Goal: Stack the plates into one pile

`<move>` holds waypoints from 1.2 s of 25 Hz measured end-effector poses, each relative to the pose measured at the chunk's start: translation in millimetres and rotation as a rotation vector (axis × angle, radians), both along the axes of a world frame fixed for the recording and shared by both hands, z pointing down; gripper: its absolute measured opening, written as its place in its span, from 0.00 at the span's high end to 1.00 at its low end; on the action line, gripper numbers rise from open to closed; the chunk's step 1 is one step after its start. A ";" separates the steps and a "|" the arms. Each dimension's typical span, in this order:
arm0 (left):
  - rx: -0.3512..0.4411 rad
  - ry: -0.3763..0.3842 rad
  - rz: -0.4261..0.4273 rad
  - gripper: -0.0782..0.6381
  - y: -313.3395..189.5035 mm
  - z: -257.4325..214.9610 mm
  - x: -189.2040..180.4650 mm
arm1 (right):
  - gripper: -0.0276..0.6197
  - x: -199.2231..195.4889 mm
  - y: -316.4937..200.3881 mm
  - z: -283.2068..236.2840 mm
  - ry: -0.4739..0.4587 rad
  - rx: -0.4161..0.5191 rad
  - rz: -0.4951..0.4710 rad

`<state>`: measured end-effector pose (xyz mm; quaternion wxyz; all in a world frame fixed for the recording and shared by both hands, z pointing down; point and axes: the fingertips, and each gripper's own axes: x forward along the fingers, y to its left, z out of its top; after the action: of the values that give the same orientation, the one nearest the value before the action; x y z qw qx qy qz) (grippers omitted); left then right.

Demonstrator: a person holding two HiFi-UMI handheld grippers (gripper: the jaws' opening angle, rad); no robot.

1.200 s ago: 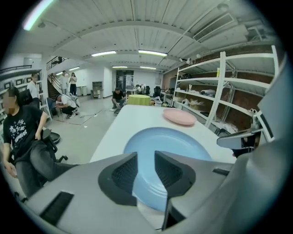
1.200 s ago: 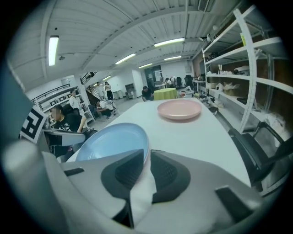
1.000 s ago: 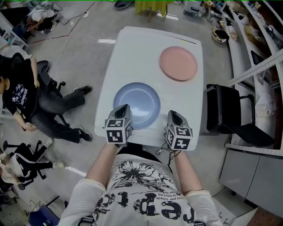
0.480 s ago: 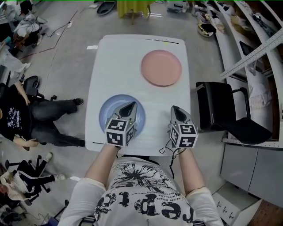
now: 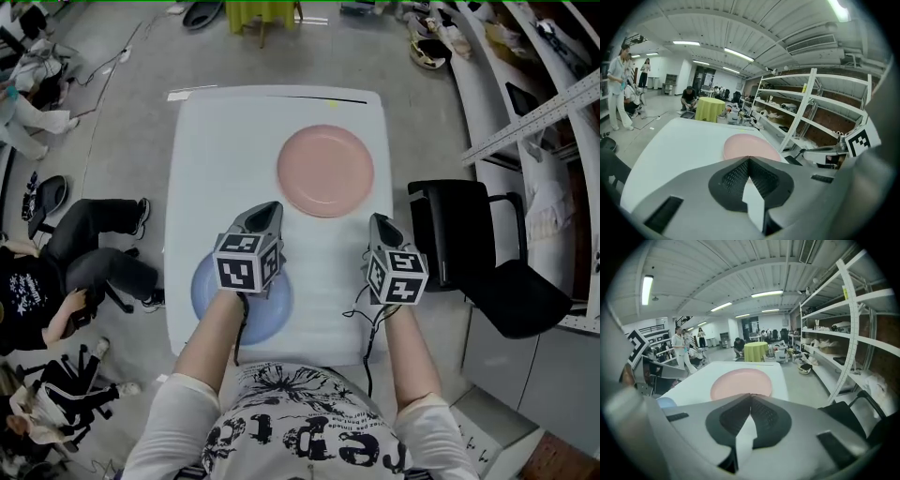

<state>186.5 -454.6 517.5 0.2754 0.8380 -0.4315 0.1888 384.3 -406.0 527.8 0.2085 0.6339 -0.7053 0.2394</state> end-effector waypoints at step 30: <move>-0.190 -0.019 -0.026 0.72 -105.6 135.1 26.3 | 0.77 37.6 -116.5 124.0 -0.046 -0.184 0.053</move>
<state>212.9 -560.2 652.6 0.3520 0.8006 -0.4252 0.2330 422.0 -522.5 651.8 0.2433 0.6249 -0.6677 0.3231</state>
